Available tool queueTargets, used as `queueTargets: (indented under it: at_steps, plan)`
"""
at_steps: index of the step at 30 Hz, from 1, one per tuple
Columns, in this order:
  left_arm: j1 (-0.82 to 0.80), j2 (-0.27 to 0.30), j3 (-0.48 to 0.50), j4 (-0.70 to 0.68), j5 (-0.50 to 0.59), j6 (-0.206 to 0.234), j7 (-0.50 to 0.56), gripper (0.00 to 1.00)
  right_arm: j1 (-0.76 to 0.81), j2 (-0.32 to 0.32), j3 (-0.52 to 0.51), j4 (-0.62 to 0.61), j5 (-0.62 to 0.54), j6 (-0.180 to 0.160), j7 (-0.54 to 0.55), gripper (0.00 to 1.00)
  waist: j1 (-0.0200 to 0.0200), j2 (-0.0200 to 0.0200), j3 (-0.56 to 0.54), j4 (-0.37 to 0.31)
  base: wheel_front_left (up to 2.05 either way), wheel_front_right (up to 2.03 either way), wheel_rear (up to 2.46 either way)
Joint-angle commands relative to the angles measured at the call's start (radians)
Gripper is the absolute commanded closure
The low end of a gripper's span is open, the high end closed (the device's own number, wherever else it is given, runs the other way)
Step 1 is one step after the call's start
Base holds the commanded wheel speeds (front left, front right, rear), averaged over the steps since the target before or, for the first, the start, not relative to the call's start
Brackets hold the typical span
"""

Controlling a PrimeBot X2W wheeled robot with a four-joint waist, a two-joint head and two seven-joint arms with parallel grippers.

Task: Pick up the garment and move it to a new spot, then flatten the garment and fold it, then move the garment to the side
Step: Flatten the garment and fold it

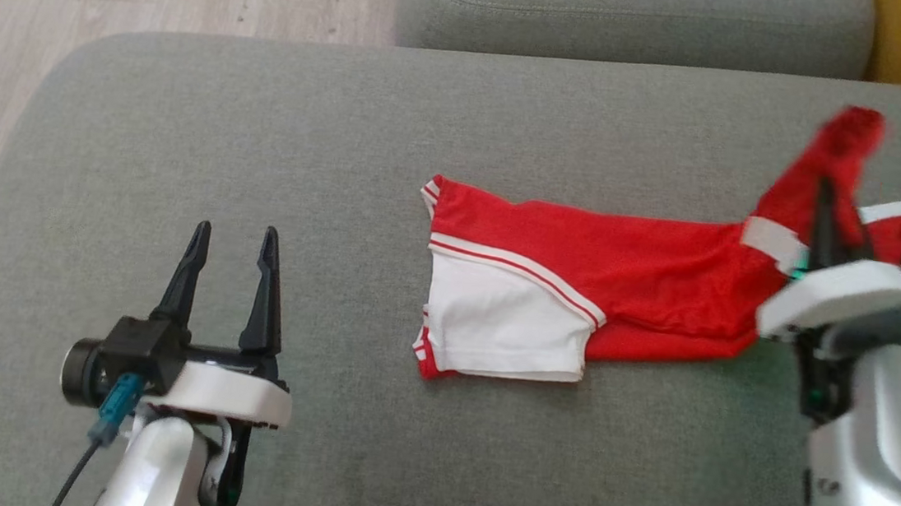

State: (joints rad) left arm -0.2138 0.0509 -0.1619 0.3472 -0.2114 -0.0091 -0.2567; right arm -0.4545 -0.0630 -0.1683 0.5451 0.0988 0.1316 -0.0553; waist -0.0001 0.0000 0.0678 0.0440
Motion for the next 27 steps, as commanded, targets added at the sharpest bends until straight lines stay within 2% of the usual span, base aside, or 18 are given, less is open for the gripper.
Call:
queueTargets:
  at_steps: [1, 6, 11, 20, 27]
  plan:
    - [-0.021, 0.003, 0.035, -0.033, 0.006, 0.000, -0.005, 0.00, -0.025, 0.012, 0.100, -0.062, 0.054, -0.001, 0.018, 1.00, 0.0001, 0.0000, -0.006, 0.014, 0.00, 0.00, 0.00]
    - [-0.026, 0.002, 0.024, -0.032, 0.007, -0.005, -0.005, 0.00, -0.024, 0.012, 0.314, -0.100, 0.206, -0.001, 0.027, 1.00, 0.0001, 0.0000, -0.003, 0.050, 0.00, 0.00, 0.00]
    - [-0.038, 0.000, 0.011, -0.032, 0.002, -0.005, -0.005, 0.00, -0.037, 0.013, 0.455, -0.071, 0.238, -0.001, 0.014, 1.00, 0.0001, 0.0000, 0.015, 0.093, 0.00, 0.00, 0.00]
    - [-0.061, 0.000, -0.029, -0.027, -0.021, 0.001, -0.005, 0.00, -0.076, 0.013, 0.561, 0.071, 0.285, -0.001, -0.031, 1.00, 0.0001, 0.0000, 0.058, 0.171, 0.00, 0.00, 0.00]
    - [-0.077, -0.001, -0.054, -0.028, -0.036, 0.010, -0.005, 0.00, -0.118, 0.013, 0.613, 0.169, 0.319, -0.001, -0.069, 1.00, 0.0001, 0.0000, 0.072, 0.201, 0.00, 0.00, 0.00]
